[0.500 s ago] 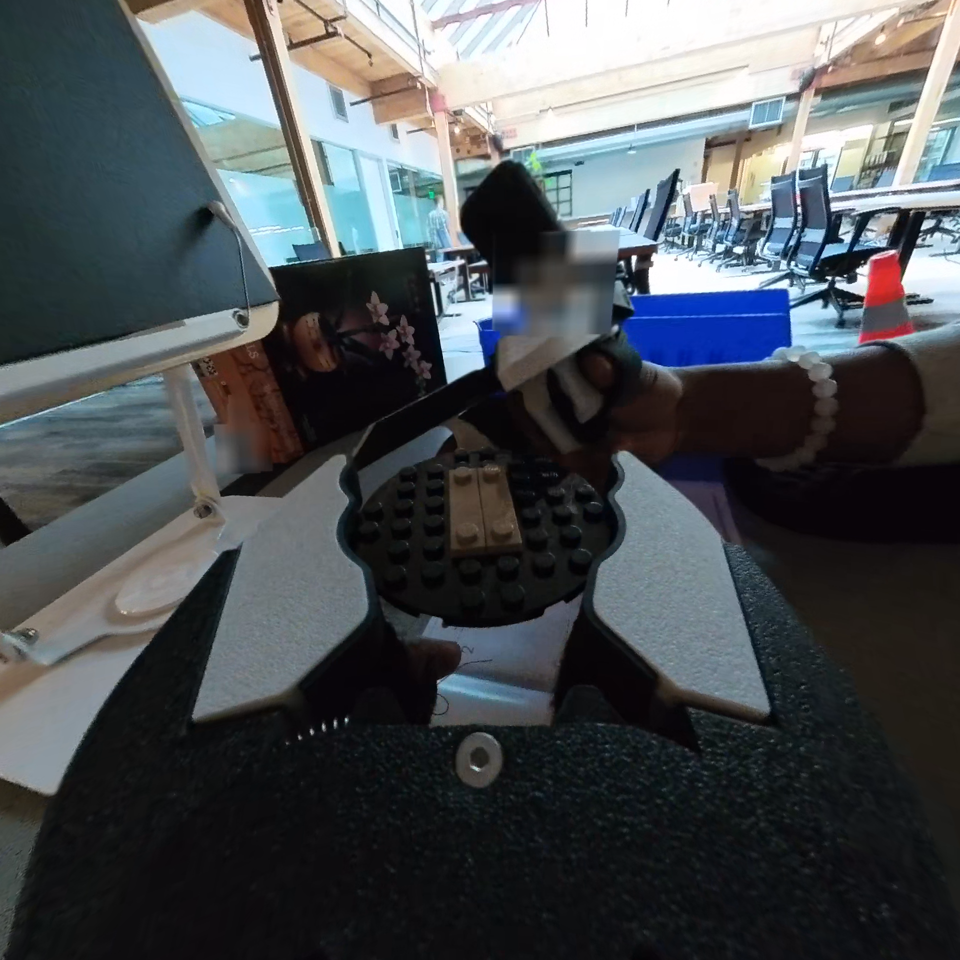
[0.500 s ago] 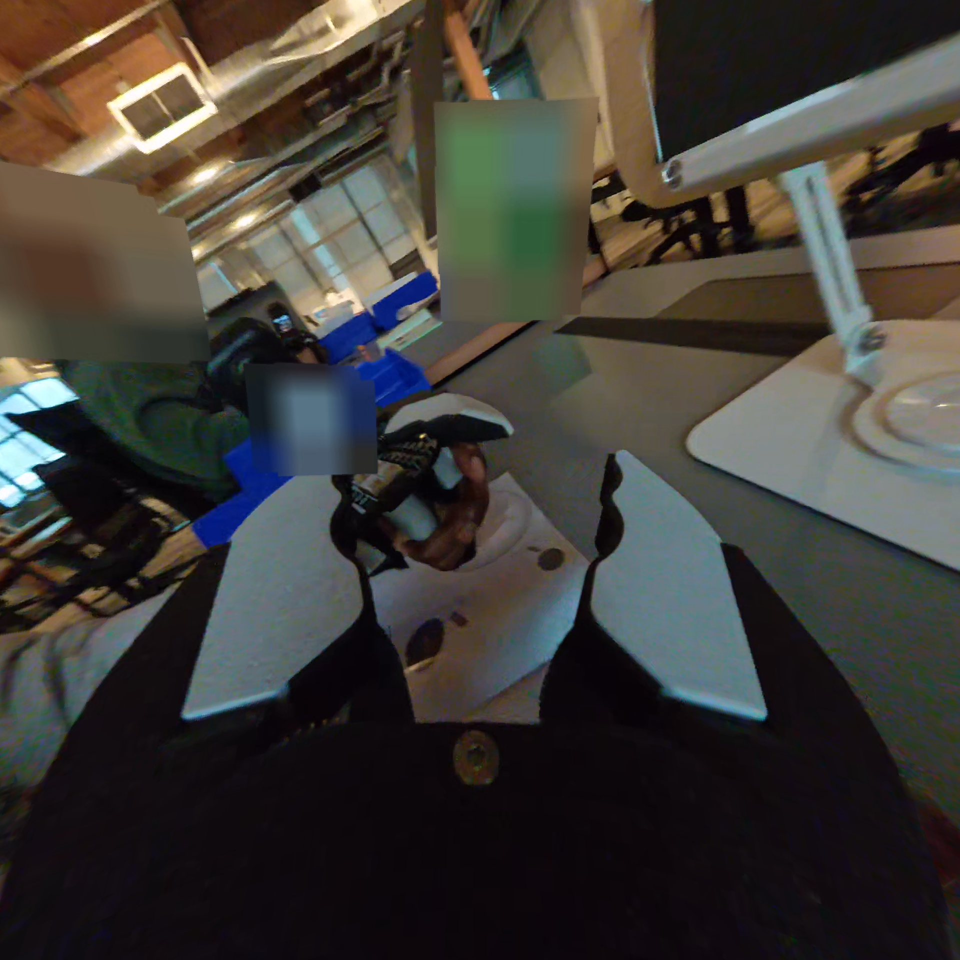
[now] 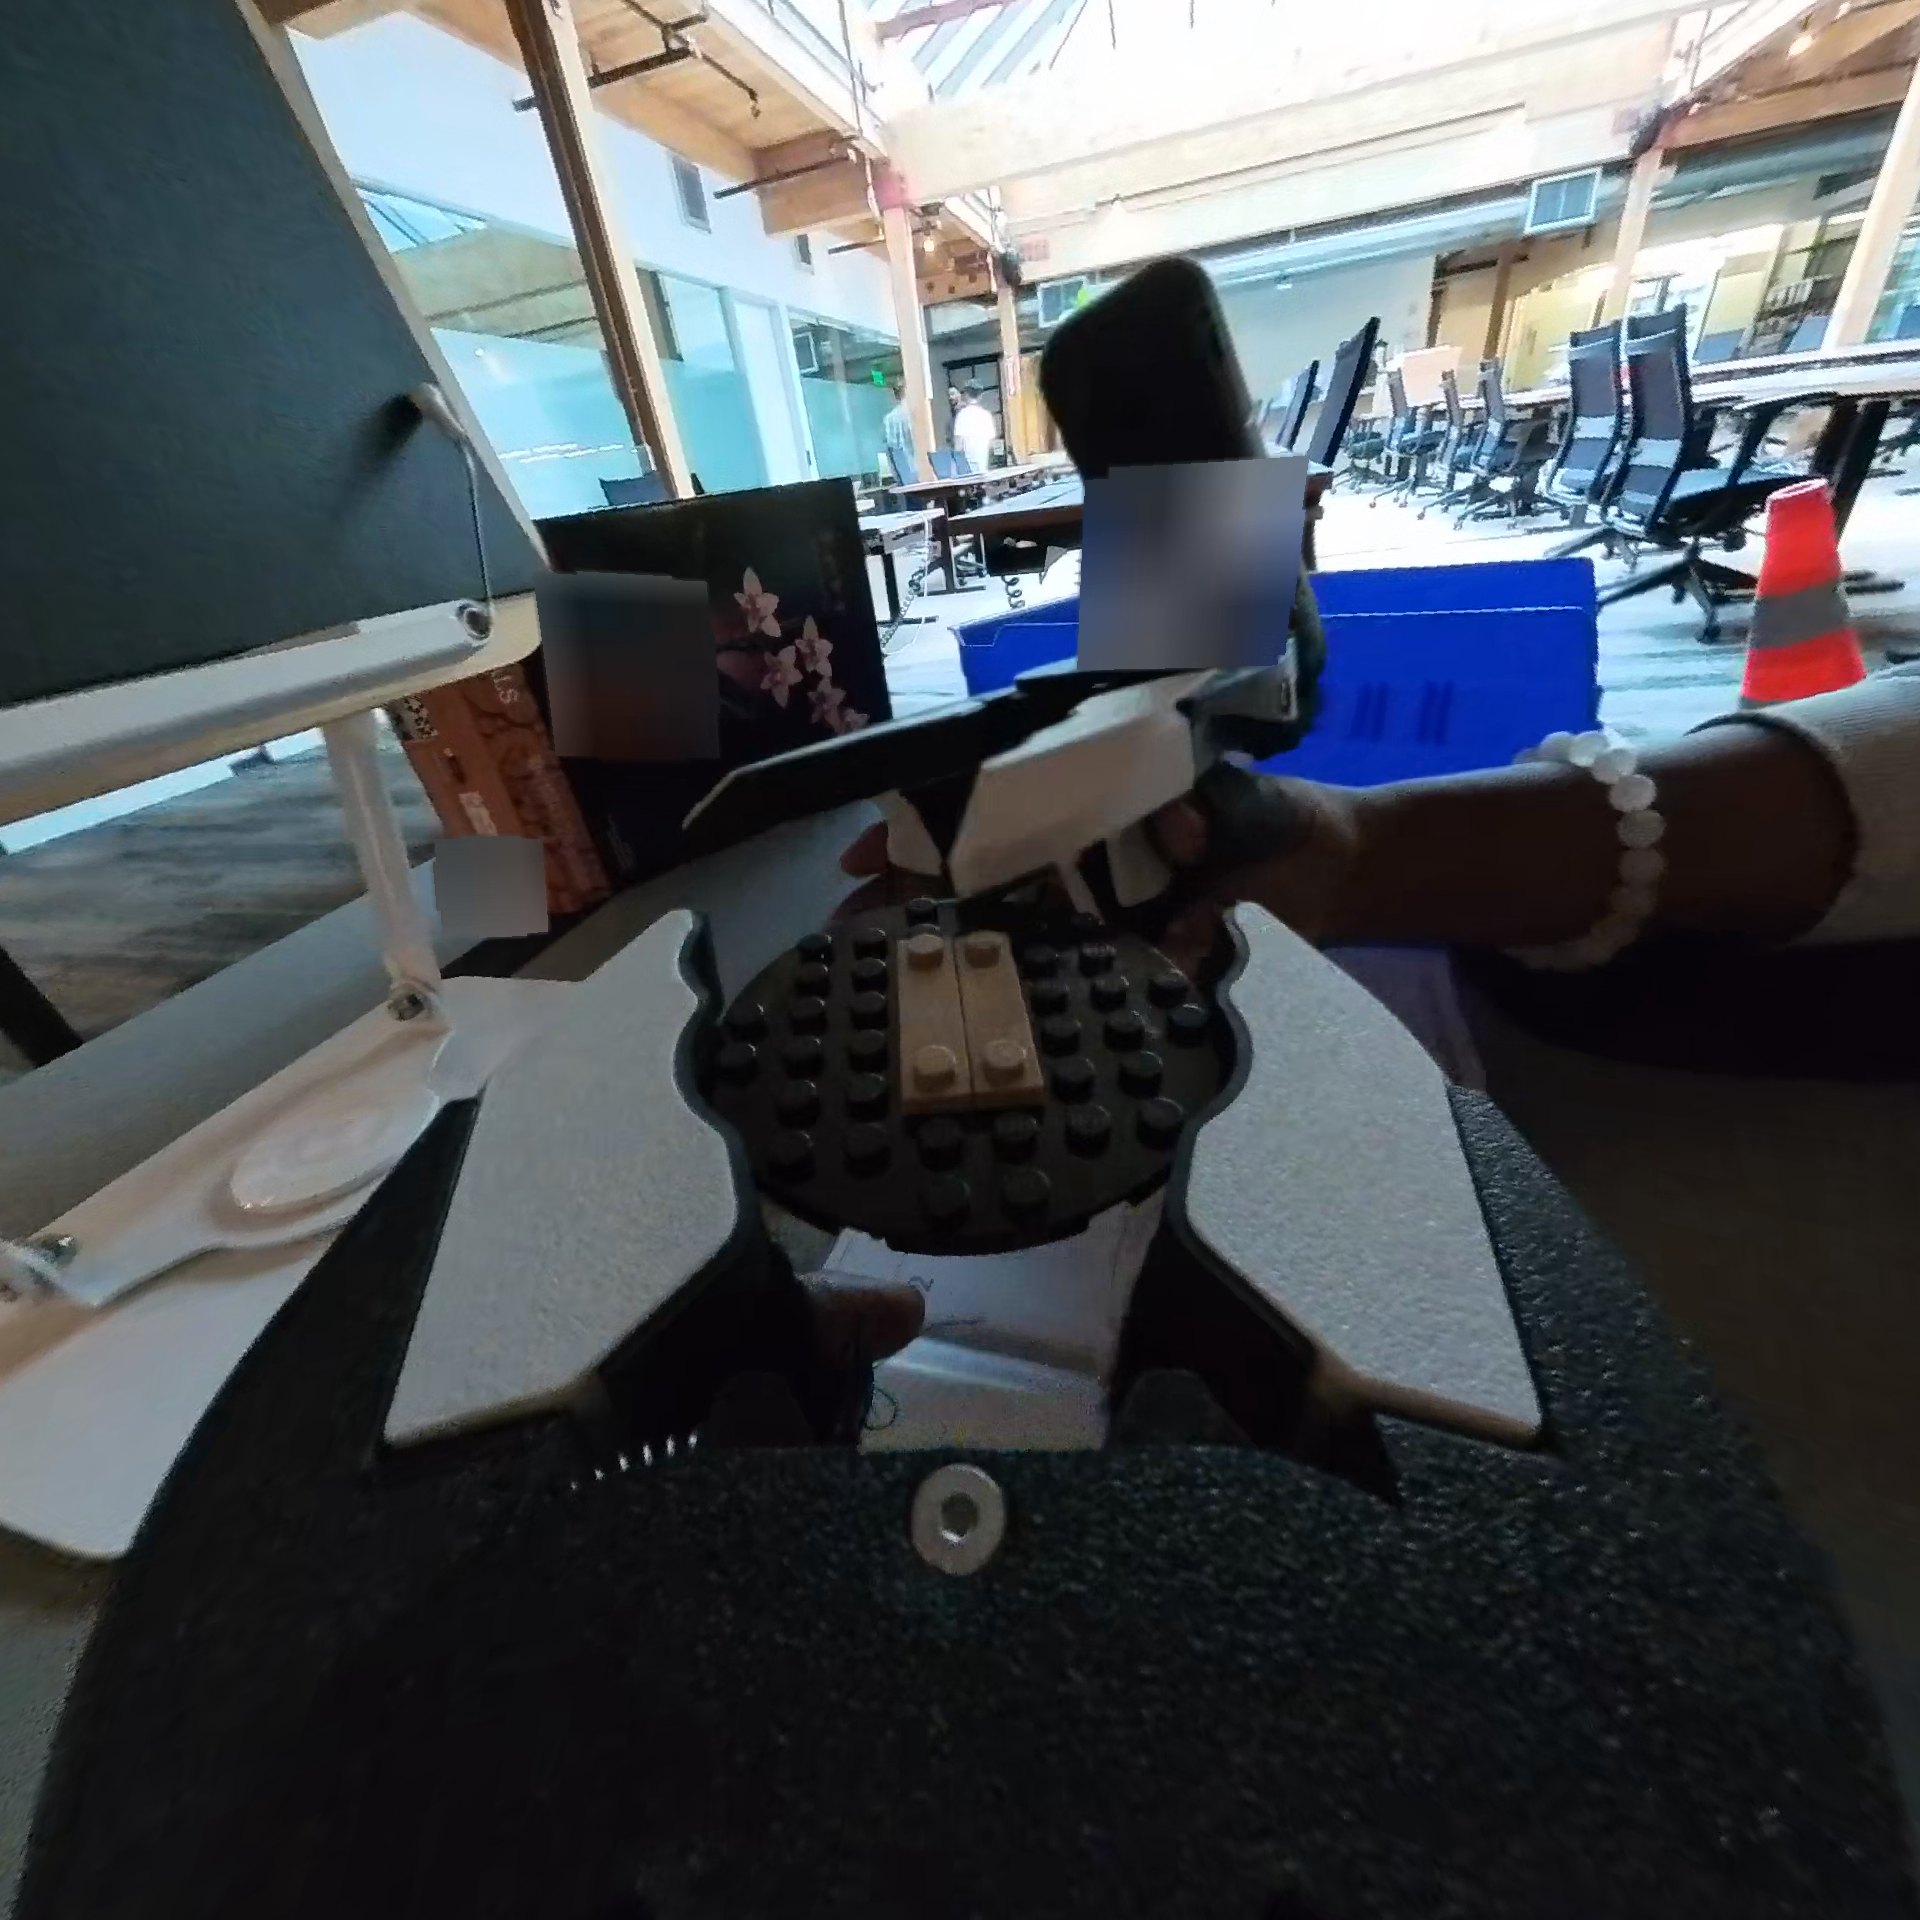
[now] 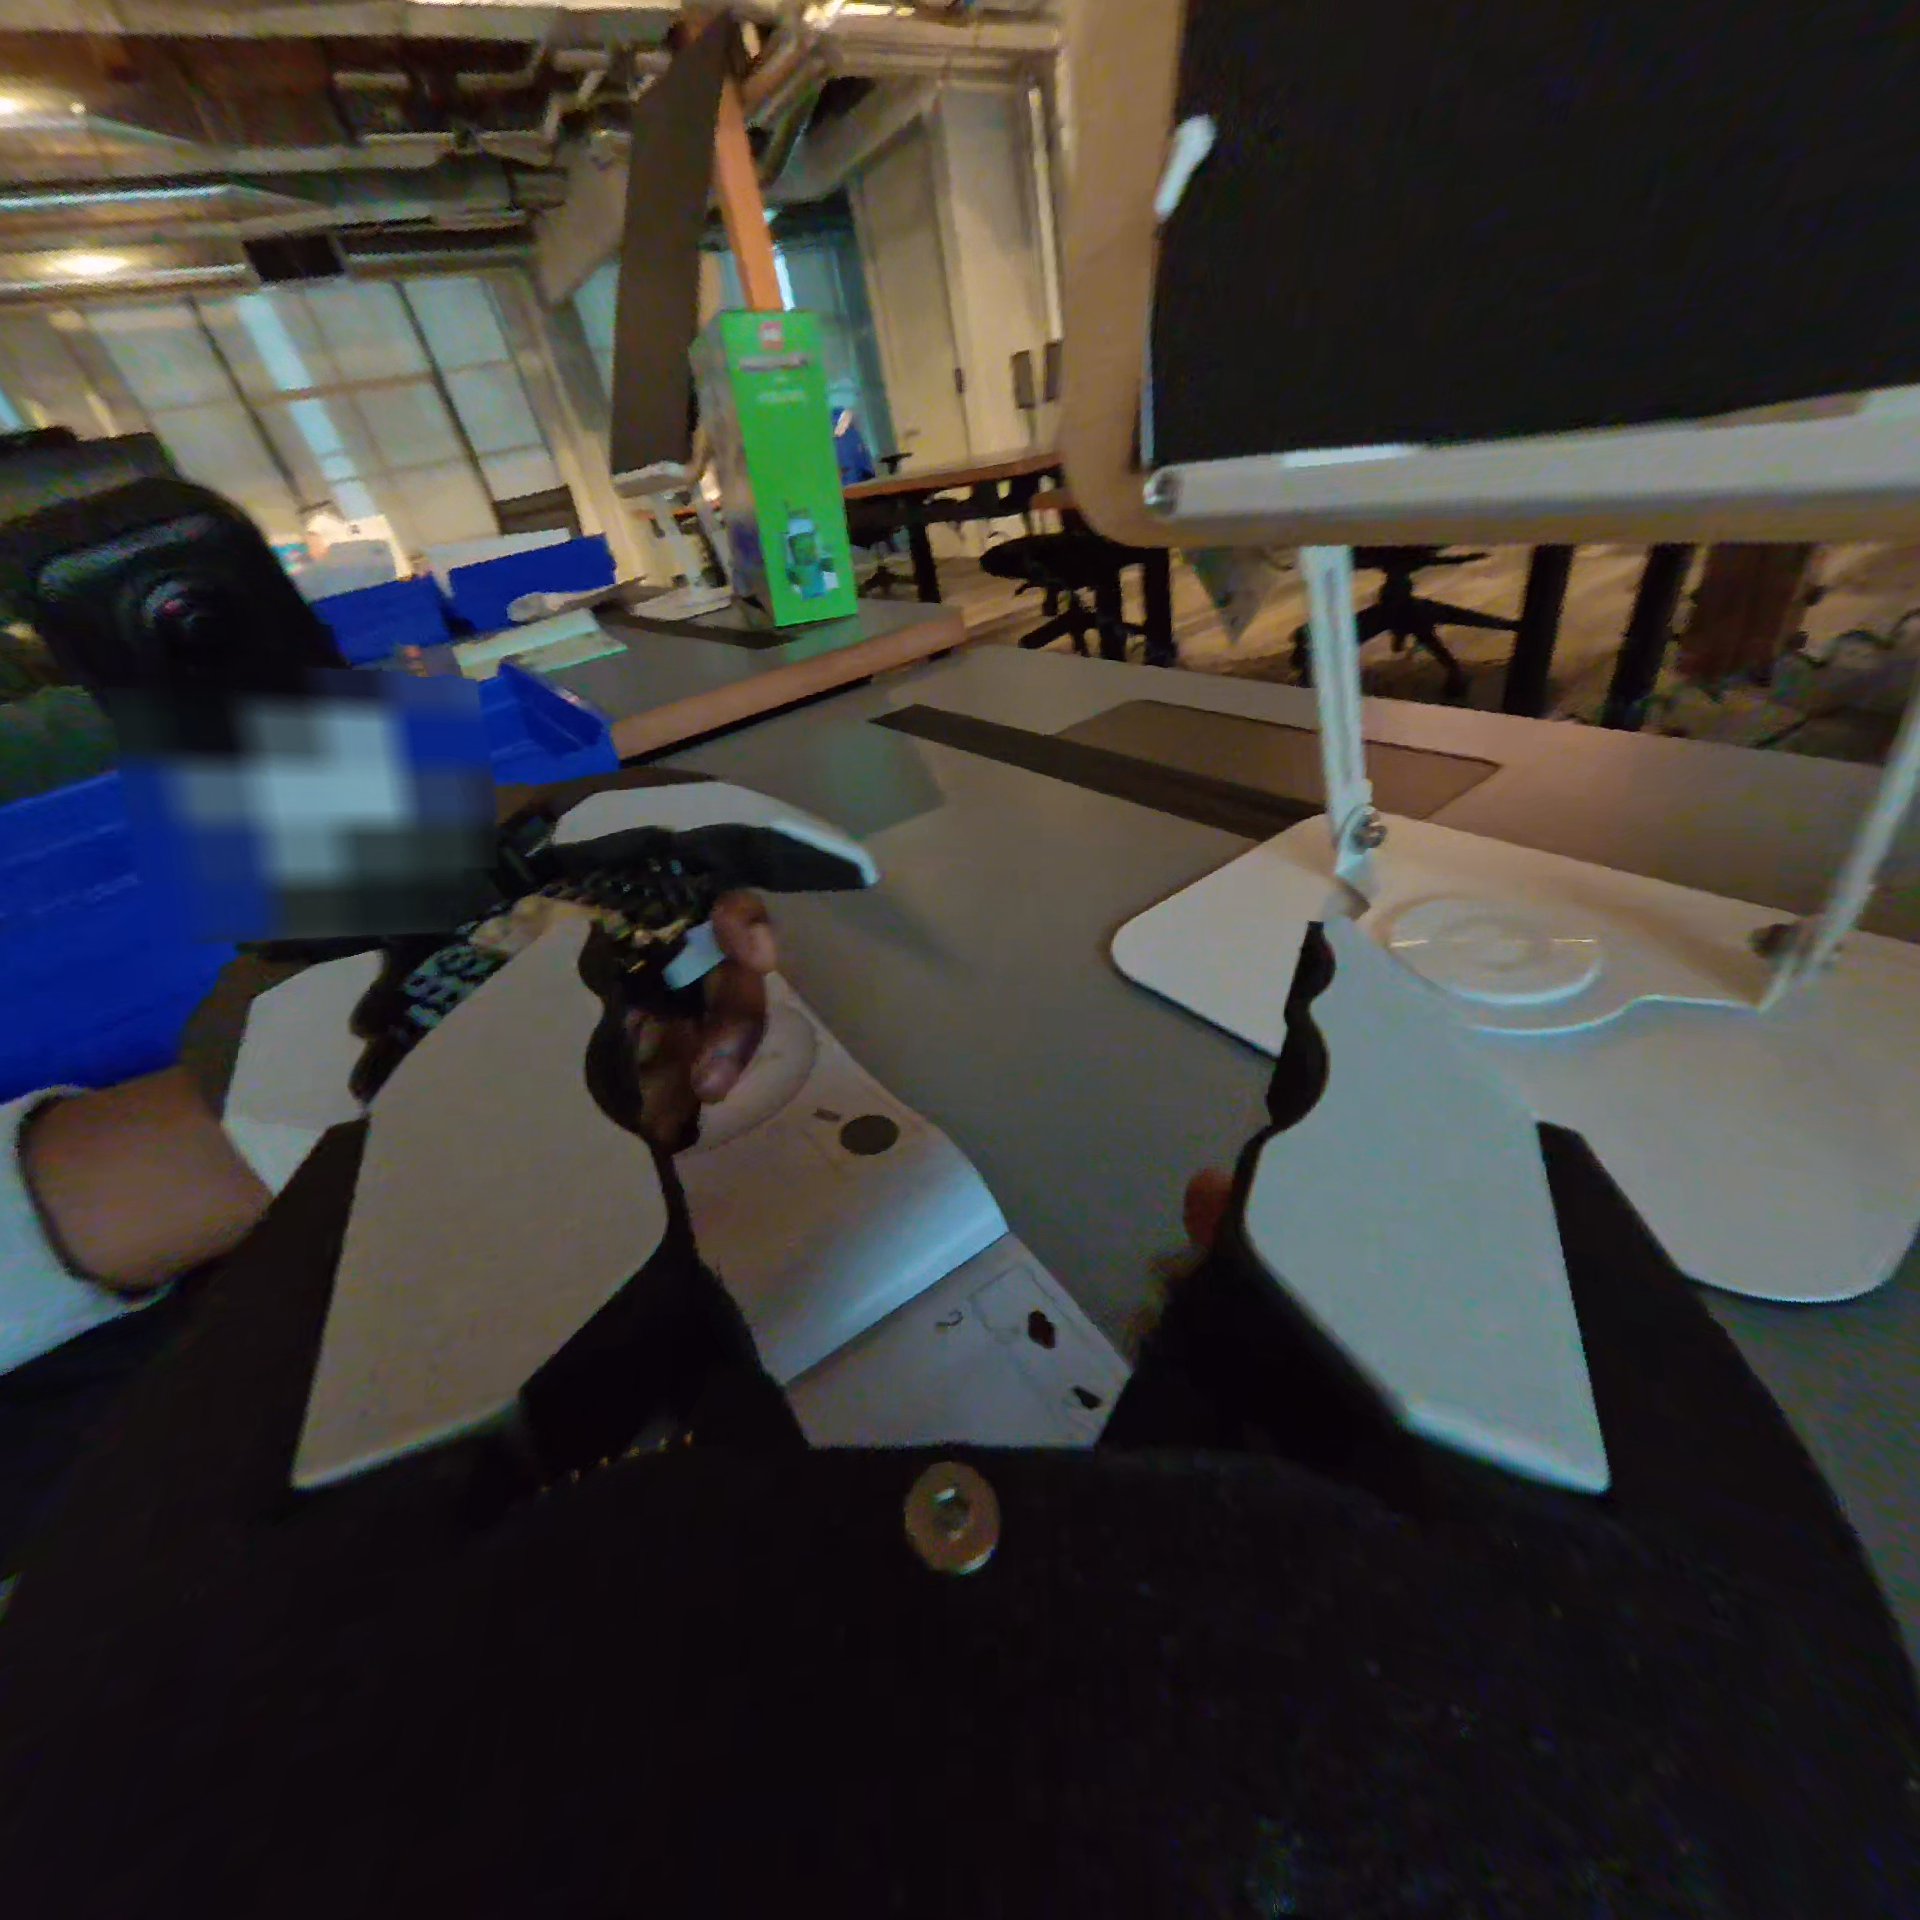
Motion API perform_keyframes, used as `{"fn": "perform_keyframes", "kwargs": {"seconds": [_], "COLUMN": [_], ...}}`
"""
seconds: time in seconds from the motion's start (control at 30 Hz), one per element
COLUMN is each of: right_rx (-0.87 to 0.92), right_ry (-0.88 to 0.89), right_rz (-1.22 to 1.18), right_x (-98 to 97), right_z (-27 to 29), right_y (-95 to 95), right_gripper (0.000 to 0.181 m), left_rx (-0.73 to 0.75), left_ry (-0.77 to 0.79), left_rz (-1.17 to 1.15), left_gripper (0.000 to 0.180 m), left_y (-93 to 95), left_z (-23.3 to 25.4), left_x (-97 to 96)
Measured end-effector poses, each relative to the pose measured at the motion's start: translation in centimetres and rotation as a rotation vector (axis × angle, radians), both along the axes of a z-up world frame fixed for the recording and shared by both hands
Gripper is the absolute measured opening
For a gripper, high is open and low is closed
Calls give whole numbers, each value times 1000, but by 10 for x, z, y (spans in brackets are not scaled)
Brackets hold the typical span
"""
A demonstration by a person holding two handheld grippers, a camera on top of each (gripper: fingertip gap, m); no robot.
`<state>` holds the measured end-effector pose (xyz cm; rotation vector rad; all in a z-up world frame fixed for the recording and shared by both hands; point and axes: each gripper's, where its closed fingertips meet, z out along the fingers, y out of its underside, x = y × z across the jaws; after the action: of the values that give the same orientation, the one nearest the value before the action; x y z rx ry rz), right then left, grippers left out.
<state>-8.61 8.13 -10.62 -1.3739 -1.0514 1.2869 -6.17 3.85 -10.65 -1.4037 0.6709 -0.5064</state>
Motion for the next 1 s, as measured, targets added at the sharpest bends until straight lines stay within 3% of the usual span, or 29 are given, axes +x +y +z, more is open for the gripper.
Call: {"fn": "perform_keyframes", "kwargs": {"seconds": [0.1,0.2,0.4,0.53,0.67,0.77,1.0], "right_rx": [62,156,349,325,165,149,132], "right_ry": [81,164,-8,-323,-721,-917,-933], "right_rz": [-43,-44,-103,-176,-179,-164,-263], "right_x": [10,31,106,196,291,342,384], "right_z": [31,91,176,145,50,-6,-11], "right_y": [7,-5,-34,-30,-30,-39,-22], "right_gripper": [107,64,55,69,86,79,60], "left_rx": [-4,-10,-27,-29,-37,-42,-58], "left_ry": [-14,4,-3,-1,-4,-1,-5], "left_rz": [11,30,26,32,33,27,21], "left_gripper": [89,88,88,88,88,88,88], "left_y": [2,2,4,3,4,5,4], "left_z": [0,-4,-8,-8,-10,-11,-14], "left_x": [-5,-7,-6,-6,-6,-5,-3]}}
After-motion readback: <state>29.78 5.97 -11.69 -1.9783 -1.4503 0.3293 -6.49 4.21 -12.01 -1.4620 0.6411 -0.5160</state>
